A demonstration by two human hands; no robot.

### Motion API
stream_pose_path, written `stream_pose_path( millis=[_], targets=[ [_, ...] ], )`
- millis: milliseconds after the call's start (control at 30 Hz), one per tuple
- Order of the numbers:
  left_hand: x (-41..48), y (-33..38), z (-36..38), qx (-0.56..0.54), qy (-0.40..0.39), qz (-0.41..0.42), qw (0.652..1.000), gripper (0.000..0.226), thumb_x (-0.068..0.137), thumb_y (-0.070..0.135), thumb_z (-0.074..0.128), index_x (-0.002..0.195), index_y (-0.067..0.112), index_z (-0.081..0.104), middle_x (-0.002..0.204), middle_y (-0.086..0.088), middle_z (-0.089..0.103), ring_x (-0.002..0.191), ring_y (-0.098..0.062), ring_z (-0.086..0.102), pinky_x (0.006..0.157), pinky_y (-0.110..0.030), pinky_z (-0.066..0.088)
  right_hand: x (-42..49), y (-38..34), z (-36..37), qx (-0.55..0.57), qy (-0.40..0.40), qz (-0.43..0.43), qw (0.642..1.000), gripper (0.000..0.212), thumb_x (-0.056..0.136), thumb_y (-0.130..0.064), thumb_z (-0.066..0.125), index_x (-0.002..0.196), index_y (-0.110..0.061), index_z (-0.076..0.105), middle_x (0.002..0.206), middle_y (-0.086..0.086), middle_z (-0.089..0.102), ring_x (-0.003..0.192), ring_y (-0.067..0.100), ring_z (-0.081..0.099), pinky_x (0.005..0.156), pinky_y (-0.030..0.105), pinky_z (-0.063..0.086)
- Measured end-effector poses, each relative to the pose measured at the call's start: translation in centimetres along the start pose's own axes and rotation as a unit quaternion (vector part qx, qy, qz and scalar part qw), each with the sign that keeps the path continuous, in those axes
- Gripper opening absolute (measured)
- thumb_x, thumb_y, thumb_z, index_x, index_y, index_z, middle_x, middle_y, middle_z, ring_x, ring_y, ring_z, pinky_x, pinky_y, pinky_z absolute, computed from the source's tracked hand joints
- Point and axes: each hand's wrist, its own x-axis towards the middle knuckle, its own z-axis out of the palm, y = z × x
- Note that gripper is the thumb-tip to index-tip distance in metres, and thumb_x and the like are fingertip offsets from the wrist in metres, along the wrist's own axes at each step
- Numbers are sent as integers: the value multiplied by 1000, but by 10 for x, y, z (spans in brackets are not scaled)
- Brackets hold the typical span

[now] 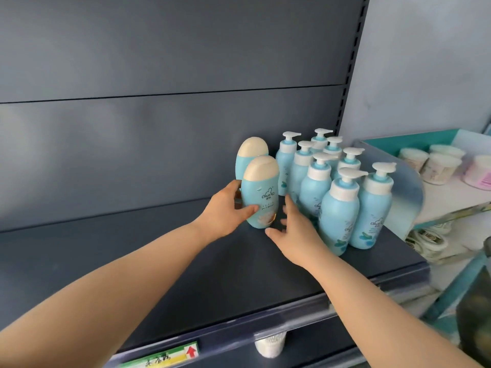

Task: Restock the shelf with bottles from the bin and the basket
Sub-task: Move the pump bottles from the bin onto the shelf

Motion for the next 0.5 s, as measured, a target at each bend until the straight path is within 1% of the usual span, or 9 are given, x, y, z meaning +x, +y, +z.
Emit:
stream_pose_path(
  millis=[33, 67, 100, 133, 200, 300, 400, 500],
  targets=[
    [4, -1, 2, 0, 3, -7, 1000, 48, 84, 24, 70, 126, 20, 47, 116, 4, 62, 105, -11, 61, 93, -33, 51, -4, 0, -2, -33, -13, -5, 999, 90, 89, -29, 62, 152, -21, -2, 155, 3, 25, 137, 20, 35, 113, 36, 30],
    [8, -1, 4, -2, 6, -14, 1000, 48, 84, 24, 69, 127, 20, 47, 117, 3, 62, 105, -12, 60, 93, -33, 50, -9, 0, -3, -69, -27, -14, 997, 90, 90, -31, 60, 152, -19, -4, 158, 2, 16, 143, 19, 23, 116, 31, 21],
    [12, -1, 5, -6, 8, -20, 1000, 48, 85, 23, 68, 127, 19, 47, 117, 2, 62, 106, -13, 60, 93, -33, 50, -14, 0, -4, -97, -41, -24, 994, 89, 91, -34, 58, 152, -17, -6, 160, 1, 7, 146, 16, 14, 116, 28, 14],
    [16, 0, 5, -8, 9, -24, 1000, 47, 85, 22, 68, 128, 18, 47, 118, 1, 61, 107, -14, 59, 93, -32, 49, -18, 0, -4, -117, -53, -33, 991, 90, 92, -36, 57, 151, -17, -7, 160, 0, 2, 146, 15, 9, 115, 27, 11],
    [24, 0, 3, -10, 4, -29, 1000, 46, 86, 20, 67, 128, 17, 48, 119, 0, 61, 108, -15, 58, 92, -31, 48, -24, 0, -3, -142, -75, -43, 986, 90, 92, -40, 56, 151, -17, -9, 160, 1, 0, 147, 16, 6, 116, 28, 11],
    [32, -2, -2, -7, -16, -37, 999, 45, 87, 18, 66, 128, 16, 48, 121, 0, 61, 111, -16, 57, 94, -33, 48, -26, 1, 0, -173, -94, -40, 980, 88, 92, -44, 53, 152, -16, -7, 160, 4, 3, 147, 20, 5, 117, 32, 10],
    [34, -3, -6, -3, -13, -42, 999, 46, 86, 18, 67, 128, 16, 49, 121, 0, 60, 110, -17, 57, 90, -31, 46, -27, 0, -1, -221, -83, -51, 970, 84, 93, -47, 50, 152, -16, -1, 160, 6, 7, 147, 23, 5, 118, 34, 10],
    [31, -2, -7, -11, -1, -54, 998, 49, 85, 23, 69, 129, 18, 49, 116, 0, 61, 109, -18, 57, 84, -30, 47, -30, -4, -5, -257, -68, -58, 962, 81, 93, -49, 49, 152, -18, 2, 158, 5, 13, 146, 24, 8, 117, 37, 17]
  ],
)
